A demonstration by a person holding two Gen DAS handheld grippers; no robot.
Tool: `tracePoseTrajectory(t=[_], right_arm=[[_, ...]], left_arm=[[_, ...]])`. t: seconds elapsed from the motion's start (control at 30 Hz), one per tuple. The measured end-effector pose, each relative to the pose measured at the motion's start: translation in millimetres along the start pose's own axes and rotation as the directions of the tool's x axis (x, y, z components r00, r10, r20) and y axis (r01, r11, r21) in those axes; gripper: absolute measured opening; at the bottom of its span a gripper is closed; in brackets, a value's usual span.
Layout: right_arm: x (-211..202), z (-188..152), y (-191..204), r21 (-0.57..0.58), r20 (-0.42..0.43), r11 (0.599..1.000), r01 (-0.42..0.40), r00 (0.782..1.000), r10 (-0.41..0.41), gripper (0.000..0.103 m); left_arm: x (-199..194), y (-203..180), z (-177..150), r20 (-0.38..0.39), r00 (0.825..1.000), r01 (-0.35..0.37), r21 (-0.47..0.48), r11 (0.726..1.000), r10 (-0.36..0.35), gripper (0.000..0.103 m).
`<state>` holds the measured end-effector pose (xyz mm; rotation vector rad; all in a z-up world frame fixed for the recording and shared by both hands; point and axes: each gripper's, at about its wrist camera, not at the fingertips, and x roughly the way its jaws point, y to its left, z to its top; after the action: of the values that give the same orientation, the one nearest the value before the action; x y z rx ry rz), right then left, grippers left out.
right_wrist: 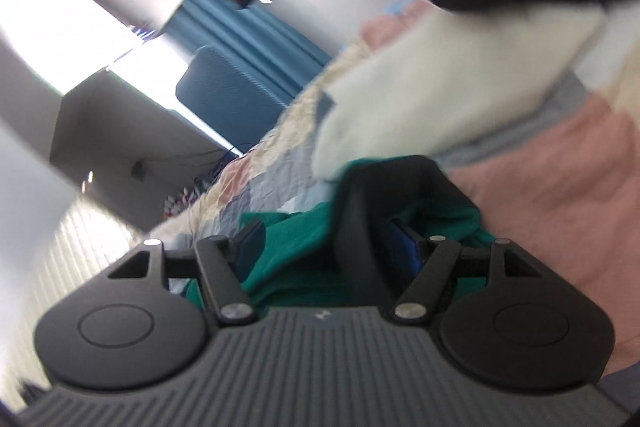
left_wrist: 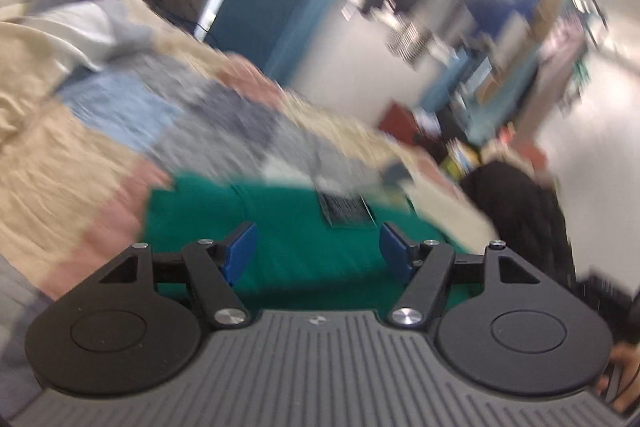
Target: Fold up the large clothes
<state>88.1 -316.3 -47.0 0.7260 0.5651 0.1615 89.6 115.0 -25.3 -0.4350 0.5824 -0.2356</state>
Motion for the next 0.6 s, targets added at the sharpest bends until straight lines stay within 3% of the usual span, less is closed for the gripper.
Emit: tracePoseTrajectory(t=[0.13, 0.23, 0.37, 0.5, 0.6], right_arm=[[11.4, -31.5, 29.0, -0.181, -0.05, 0.983, 0.017, 0.998, -0.026, 0.069], [29.7, -49.9, 38.7, -0.265, -0.099, 0.964, 0.032, 0.993, -0.061, 0.066], [63.2, -55.6, 39.1, -0.333, -0.119, 0.938, 0.1, 0.982, -0.147, 0.049], [95.6, -41.8, 32.8, -0.32, -0.098, 0.938, 0.133, 0.98, -0.172, 0.049], [116.5, -30.2, 33.4, -0.336, -0.058, 0.926, 0.173, 0.977, -0.203, 0.049]], left_arm=[[29.0, -25.5, -34.5, -0.123, 0.992, -0.032, 0.075, 0.997, 0.041, 0.072], [50.1, -23.5, -45.7, -0.153, 0.982, -0.092, 0.095, 0.991, 0.106, 0.072], [73.7, 0.0, -44.4, -0.147, 0.967, -0.2, 0.063, 0.978, 0.208, 0.072], [94.7, 25.7, -25.4, -0.125, 0.971, -0.208, -0.022, 0.978, 0.203, 0.072], [106.1, 26.5, -12.6, -0.062, 0.971, -0.231, 0.02, 0.973, 0.231, 0.072]])
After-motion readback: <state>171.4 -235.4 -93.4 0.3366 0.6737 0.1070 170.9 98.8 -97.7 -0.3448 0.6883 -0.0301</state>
